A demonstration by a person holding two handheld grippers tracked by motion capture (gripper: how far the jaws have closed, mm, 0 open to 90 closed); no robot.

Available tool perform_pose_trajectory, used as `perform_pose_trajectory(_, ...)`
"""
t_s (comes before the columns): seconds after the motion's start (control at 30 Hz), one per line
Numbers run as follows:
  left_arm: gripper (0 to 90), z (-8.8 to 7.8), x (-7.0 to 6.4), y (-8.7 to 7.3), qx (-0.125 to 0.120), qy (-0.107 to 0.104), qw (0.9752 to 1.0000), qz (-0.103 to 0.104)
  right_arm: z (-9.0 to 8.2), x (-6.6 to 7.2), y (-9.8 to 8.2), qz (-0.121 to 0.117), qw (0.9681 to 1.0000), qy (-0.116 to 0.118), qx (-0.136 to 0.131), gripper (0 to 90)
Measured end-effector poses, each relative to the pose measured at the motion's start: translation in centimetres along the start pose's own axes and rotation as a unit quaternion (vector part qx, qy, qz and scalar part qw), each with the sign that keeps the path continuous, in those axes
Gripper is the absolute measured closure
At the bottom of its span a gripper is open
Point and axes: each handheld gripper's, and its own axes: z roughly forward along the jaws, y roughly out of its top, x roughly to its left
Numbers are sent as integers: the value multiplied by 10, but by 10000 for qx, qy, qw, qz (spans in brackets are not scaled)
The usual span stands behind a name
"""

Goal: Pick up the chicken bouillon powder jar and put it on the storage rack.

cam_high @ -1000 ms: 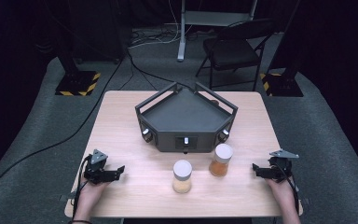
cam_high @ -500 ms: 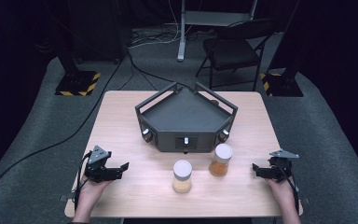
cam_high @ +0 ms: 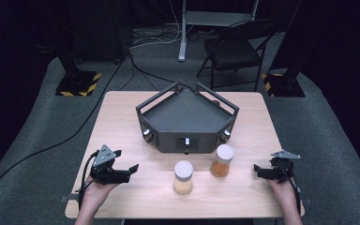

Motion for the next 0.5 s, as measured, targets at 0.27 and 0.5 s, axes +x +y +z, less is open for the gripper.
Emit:
perform_pose_trajectory(0.27,110,-1,-11,9,-93,-281,9994,174,0,0,0,0,10000,0,0,21)
perform_pose_trajectory(0.5,110,-1,-22,16,-174,-467,9982,341,0,0,0,-1,10000,0,1,21)
